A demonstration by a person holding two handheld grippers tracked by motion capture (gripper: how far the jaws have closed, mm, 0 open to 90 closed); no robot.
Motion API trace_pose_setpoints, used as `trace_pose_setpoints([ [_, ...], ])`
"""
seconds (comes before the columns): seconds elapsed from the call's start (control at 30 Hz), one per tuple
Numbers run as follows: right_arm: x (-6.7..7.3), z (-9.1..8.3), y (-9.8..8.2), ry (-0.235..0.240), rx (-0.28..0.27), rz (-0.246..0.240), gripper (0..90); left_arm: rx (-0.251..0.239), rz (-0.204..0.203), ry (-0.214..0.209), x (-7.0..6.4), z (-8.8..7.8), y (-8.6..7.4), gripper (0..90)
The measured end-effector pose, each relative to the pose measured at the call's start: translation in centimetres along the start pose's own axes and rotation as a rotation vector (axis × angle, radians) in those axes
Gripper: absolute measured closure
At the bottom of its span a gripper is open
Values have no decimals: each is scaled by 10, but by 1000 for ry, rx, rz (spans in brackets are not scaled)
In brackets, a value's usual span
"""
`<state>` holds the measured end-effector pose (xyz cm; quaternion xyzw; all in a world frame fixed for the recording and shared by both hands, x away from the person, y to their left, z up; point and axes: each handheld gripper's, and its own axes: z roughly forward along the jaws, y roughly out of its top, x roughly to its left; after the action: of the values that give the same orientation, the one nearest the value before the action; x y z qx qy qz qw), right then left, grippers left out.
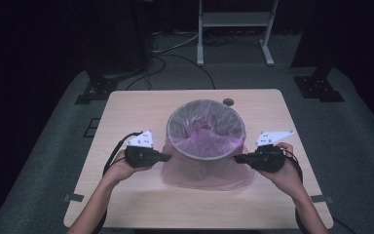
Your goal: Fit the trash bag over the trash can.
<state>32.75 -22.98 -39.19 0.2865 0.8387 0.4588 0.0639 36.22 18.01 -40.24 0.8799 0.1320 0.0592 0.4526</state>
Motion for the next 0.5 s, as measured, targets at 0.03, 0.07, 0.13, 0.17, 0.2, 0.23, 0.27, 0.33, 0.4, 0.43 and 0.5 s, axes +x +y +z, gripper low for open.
trace_pose_setpoints([
  [0.03,0,1,-1,0,2,1,900,-8,-5,4,0,0,-1,899],
  [0.07,-1,1,-3,1,4,6,900,-8,-14,0,0,-1,-2,865],
  [0.13,-3,-2,-5,34,-3,26,757,-3,-49,12,-2,-3,-3,614],
  [0.17,-3,-4,-7,40,-10,28,689,-9,-45,13,-4,-5,-4,572],
  [0.2,-4,-8,-8,38,-4,26,671,-19,-48,7,-6,-7,-6,530],
  [0.23,-4,-13,-9,29,3,27,639,-27,-58,15,-8,-8,-7,467],
  [0.27,-4,-20,-9,24,5,28,633,-23,-64,23,-10,-9,-8,405],
  [0.33,-3,-35,-7,26,8,33,618,-20,-69,32,-14,-11,-11,333],
  [0.4,-1,-50,-1,21,2,23,619,-9,-84,34,-17,-11,-13,266],
  [0.43,1,-57,4,23,-3,17,619,-10,-89,36,-18,-12,-14,249],
  [0.5,6,-68,18,7,-12,-9,628,-12,-107,47,-20,-14,-15,198],
])
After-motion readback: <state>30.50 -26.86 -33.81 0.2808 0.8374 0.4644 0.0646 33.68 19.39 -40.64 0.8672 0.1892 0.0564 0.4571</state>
